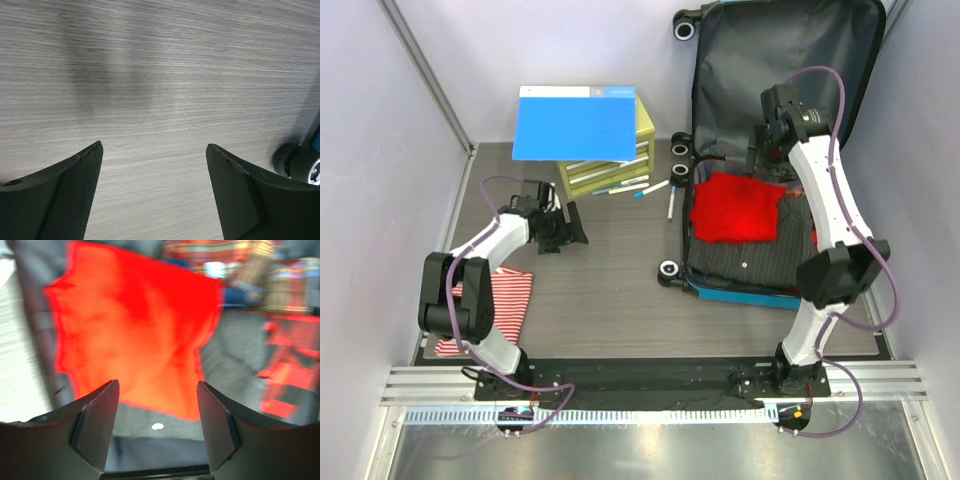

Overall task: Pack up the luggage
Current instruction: Place the clothes in the luggage, then move the clothes to the center of the board.

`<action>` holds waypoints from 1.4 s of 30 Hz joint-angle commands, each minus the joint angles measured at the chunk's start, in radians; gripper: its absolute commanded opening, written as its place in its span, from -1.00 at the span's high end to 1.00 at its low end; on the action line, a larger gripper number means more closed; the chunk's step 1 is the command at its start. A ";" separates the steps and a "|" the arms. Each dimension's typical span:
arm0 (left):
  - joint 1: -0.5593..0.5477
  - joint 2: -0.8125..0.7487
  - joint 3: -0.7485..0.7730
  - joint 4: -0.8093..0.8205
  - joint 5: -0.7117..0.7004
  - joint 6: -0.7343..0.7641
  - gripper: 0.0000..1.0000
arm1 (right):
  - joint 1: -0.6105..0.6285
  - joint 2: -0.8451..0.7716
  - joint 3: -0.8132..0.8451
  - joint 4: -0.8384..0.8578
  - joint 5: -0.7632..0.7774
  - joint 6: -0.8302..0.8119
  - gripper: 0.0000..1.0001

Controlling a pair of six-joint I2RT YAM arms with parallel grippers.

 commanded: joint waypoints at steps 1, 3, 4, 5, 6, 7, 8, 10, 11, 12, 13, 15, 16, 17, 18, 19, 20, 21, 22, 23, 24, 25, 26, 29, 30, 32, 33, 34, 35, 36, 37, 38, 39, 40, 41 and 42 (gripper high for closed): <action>0.007 -0.085 0.047 -0.071 -0.041 0.018 -0.69 | 0.012 -0.118 -0.200 0.216 -0.254 0.058 -0.38; 0.007 -0.114 0.047 -0.096 -0.082 0.021 -0.69 | 0.012 -0.127 -0.304 0.301 -0.363 0.078 -0.38; 0.007 -0.129 0.043 -0.116 -0.101 0.027 -0.70 | 0.012 -0.124 -0.335 0.323 -0.383 0.086 -0.38; 0.007 -0.161 0.040 -0.126 -0.145 0.029 -0.71 | 0.012 -0.122 -0.367 0.361 -0.412 0.085 -0.38; 0.007 -0.175 0.037 -0.139 -0.171 0.030 -0.71 | 0.012 -0.110 -0.413 0.372 -0.413 0.082 -0.38; 0.007 -0.186 0.026 -0.163 -0.193 0.030 -0.73 | 0.011 -0.101 -0.428 0.375 -0.400 0.069 -0.37; 0.007 -0.204 0.020 -0.177 -0.243 0.030 -0.74 | 0.009 -0.095 -0.445 0.376 -0.356 0.063 -0.38; 0.018 -0.214 0.008 -0.218 -0.281 0.032 -0.74 | -0.014 -0.076 -0.502 0.375 -0.310 0.062 -0.38; 0.023 -0.227 0.002 -0.228 -0.315 0.029 -0.75 | -0.025 -0.072 -0.523 0.373 -0.273 0.072 -0.38; 0.030 -0.240 -0.009 -0.244 -0.328 0.024 -0.75 | -0.038 -0.064 -0.560 0.372 -0.229 0.074 -0.38; 0.056 -0.250 -0.034 -0.252 -0.332 0.018 -0.76 | -0.064 -0.055 -0.579 0.372 -0.222 0.072 -0.38; 0.087 -0.299 -0.080 -0.275 -0.348 0.000 -0.78 | -0.087 -0.047 -0.632 0.395 -0.228 0.062 -0.38; 0.118 -0.313 -0.094 -0.280 -0.351 -0.005 -0.79 | -0.100 -0.036 -0.646 0.402 -0.238 0.054 -0.38; 0.132 -0.329 -0.107 -0.287 -0.357 -0.014 -0.79 | -0.104 -0.032 -0.655 0.422 -0.247 0.036 -0.38; 0.145 -0.339 -0.120 -0.303 -0.374 -0.019 -0.79 | -0.104 -0.026 -0.662 0.427 -0.256 0.029 -0.38; 0.152 -0.352 -0.136 -0.312 -0.383 -0.023 -0.77 | -0.103 -0.017 -0.660 0.430 -0.293 0.025 -0.38; 0.182 -0.353 -0.141 -0.321 -0.389 -0.028 -0.75 | -0.104 -0.016 -0.659 0.433 -0.304 0.025 -0.38; 0.187 -0.350 -0.143 -0.346 -0.395 -0.034 -0.75 | -0.104 -0.018 -0.654 0.441 -0.314 0.029 -0.38; 0.187 -0.346 -0.141 -0.353 -0.403 -0.040 -0.69 | -0.103 -0.019 -0.651 0.451 -0.343 0.034 -0.38; 0.185 -0.344 -0.143 -0.355 -0.403 -0.045 -0.66 | -0.104 -0.020 -0.646 0.455 -0.354 0.034 -0.38; 0.185 -0.341 -0.149 -0.347 -0.400 -0.051 -0.64 | -0.104 -0.020 -0.631 0.455 -0.368 0.034 -0.38; 0.187 -0.333 -0.153 -0.344 -0.407 -0.051 -0.59 | -0.103 -0.018 -0.625 0.455 -0.382 0.034 -0.38; 0.185 -0.327 -0.160 -0.337 -0.415 -0.051 -0.54 | -0.103 -0.026 -0.619 0.455 -0.391 0.031 -0.38; 0.187 -0.286 -0.176 -0.326 -0.417 -0.057 -0.41 | -0.104 -0.039 -0.593 0.456 -0.426 0.029 -0.38; 0.187 -0.277 -0.187 -0.308 -0.402 -0.057 -0.37 | -0.104 -0.047 -0.584 0.456 -0.434 0.029 -0.38; 0.184 -0.255 -0.207 -0.285 -0.386 -0.071 -0.31 | -0.103 -0.062 -0.577 0.462 -0.455 0.032 -0.38; 0.185 -0.246 -0.225 -0.263 -0.389 -0.075 -0.29 | -0.104 -0.081 -0.573 0.464 -0.463 0.034 -0.38; 0.185 -0.238 -0.232 -0.257 -0.391 -0.079 -0.27 | -0.103 -0.088 -0.570 0.465 -0.472 0.037 -0.38; 0.184 -0.220 -0.236 -0.242 -0.394 -0.077 -0.26 | -0.103 -0.096 -0.565 0.465 -0.494 0.040 -0.38; 0.185 -0.212 -0.242 -0.238 -0.398 -0.076 -0.23 | -0.104 -0.113 -0.565 0.465 -0.501 0.042 -0.38; 0.184 -0.205 -0.238 -0.237 -0.400 -0.072 -0.19 | -0.103 -0.121 -0.565 0.467 -0.512 0.046 -0.38; 0.185 -0.188 -0.232 -0.231 -0.400 -0.069 -0.16 | -0.103 -0.128 -0.565 0.467 -0.529 0.048 -0.38; 0.184 -0.181 -0.230 -0.225 -0.400 -0.063 -0.13 | -0.103 -0.142 -0.565 0.468 -0.535 0.049 -0.38; 0.184 -0.174 -0.232 -0.220 -0.403 -0.060 -0.13 | -0.103 -0.147 -0.565 0.468 -0.541 0.049 -0.38; 0.184 -0.165 -0.229 -0.215 -0.403 -0.057 -0.13 | -0.101 -0.151 -0.565 0.468 -0.546 0.052 -0.38; 0.185 -0.145 -0.227 -0.211 -0.383 -0.054 -0.14 | -0.103 -0.161 -0.565 0.468 -0.557 0.054 -0.38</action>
